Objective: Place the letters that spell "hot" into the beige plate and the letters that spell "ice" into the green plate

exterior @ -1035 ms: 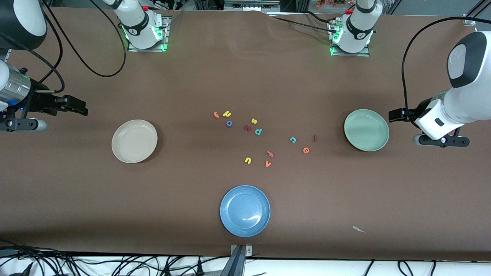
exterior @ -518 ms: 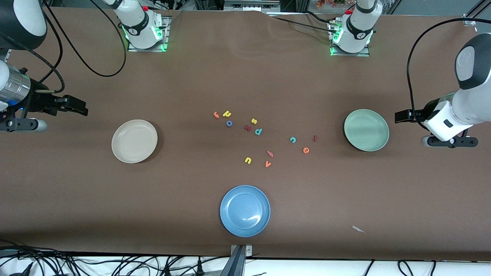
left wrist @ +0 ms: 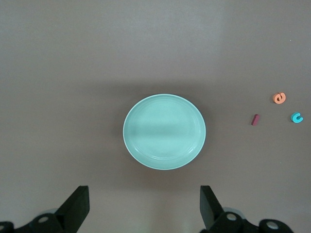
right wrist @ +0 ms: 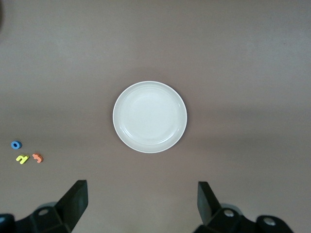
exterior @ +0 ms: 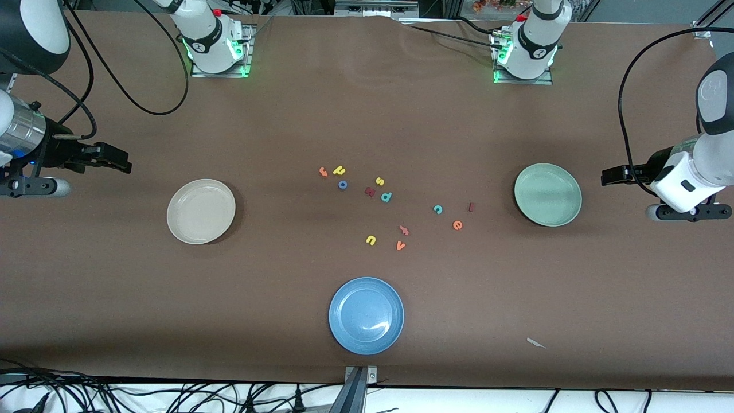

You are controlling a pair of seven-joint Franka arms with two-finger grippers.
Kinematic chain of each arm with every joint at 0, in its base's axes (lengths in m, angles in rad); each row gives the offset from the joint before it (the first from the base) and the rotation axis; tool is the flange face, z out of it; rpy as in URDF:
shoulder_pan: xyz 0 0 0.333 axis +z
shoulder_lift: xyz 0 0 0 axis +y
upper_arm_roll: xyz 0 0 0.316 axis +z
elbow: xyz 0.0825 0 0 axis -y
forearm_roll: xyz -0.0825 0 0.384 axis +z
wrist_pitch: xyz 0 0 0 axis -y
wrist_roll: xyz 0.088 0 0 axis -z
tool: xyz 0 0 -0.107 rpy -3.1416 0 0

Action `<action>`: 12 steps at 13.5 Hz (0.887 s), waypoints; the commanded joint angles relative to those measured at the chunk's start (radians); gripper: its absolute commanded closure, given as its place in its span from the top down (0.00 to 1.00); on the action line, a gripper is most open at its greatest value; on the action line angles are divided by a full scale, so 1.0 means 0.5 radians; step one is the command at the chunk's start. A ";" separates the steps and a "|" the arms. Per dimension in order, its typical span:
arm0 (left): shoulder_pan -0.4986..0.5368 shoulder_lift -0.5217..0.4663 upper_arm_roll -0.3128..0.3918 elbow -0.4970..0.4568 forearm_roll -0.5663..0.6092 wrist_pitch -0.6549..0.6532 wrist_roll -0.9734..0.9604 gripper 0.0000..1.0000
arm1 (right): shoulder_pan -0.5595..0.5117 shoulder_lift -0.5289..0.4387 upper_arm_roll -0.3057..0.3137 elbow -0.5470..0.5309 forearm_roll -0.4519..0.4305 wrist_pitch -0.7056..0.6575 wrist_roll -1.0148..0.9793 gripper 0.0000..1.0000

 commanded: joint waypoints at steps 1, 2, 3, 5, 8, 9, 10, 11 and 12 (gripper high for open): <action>0.006 -0.008 0.004 0.011 -0.029 0.004 0.041 1.00 | 0.001 -0.045 0.010 -0.041 -0.033 0.020 0.020 1.00; 0.006 -0.008 0.004 0.011 -0.029 0.004 0.041 1.00 | 0.001 -0.045 0.010 -0.041 -0.033 0.020 0.020 1.00; 0.006 -0.005 0.004 0.011 -0.029 0.004 0.041 1.00 | 0.001 -0.045 0.010 -0.041 -0.033 0.020 0.020 1.00; 0.003 -0.005 0.004 0.011 -0.029 0.007 0.038 1.00 | 0.001 -0.045 0.010 -0.041 -0.033 0.024 0.017 1.00; 0.003 -0.005 0.001 0.008 -0.029 0.007 0.035 1.00 | -0.002 -0.039 0.010 -0.041 -0.033 0.048 0.020 1.00; 0.003 -0.005 0.001 0.008 -0.029 0.007 0.035 1.00 | -0.002 -0.036 0.010 -0.041 -0.033 0.069 0.020 1.00; 0.003 -0.005 0.001 0.008 -0.029 0.007 0.035 1.00 | -0.002 -0.036 0.010 -0.041 -0.033 0.082 0.020 1.00; 0.003 -0.005 0.001 0.008 -0.032 0.007 0.032 1.00 | -0.002 -0.030 0.010 -0.041 -0.033 0.085 0.020 1.00; 0.003 -0.005 0.001 0.008 -0.029 0.007 0.032 1.00 | -0.002 -0.030 0.010 -0.041 -0.033 0.100 0.020 1.00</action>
